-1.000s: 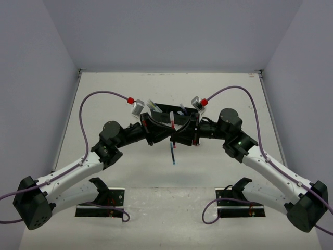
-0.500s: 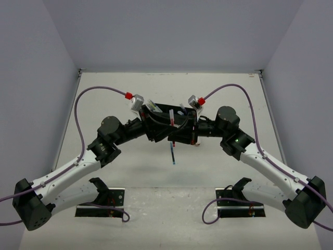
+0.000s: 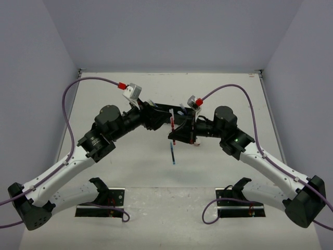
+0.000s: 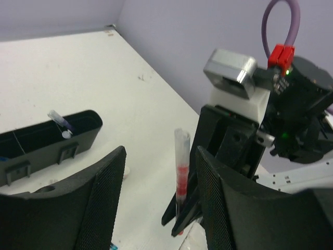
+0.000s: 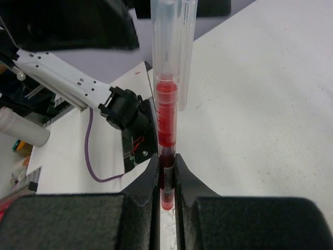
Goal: Sort the stationery into containers
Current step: Close the pen cap on the pen.
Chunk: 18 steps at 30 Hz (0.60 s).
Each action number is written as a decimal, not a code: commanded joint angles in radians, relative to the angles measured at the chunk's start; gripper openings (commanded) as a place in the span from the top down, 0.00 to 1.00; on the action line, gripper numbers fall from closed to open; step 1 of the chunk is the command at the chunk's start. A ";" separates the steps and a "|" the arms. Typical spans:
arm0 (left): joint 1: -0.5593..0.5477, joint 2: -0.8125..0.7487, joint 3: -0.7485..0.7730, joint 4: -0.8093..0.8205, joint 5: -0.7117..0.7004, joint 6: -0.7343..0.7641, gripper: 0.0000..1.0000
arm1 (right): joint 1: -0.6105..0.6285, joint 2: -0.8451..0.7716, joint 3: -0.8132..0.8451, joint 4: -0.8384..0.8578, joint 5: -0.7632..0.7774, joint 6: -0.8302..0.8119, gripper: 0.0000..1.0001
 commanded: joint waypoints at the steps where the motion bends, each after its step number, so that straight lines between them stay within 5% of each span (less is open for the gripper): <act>1: -0.001 0.044 0.117 -0.064 -0.062 0.060 0.44 | 0.014 0.015 0.059 -0.033 0.056 -0.051 1.00; 15: -0.001 0.112 0.150 -0.046 0.000 0.064 0.64 | 0.018 0.033 0.088 -0.075 0.101 -0.057 1.00; 18: -0.001 0.112 0.145 -0.043 0.001 0.066 0.76 | 0.018 0.036 0.092 -0.072 0.099 -0.056 1.00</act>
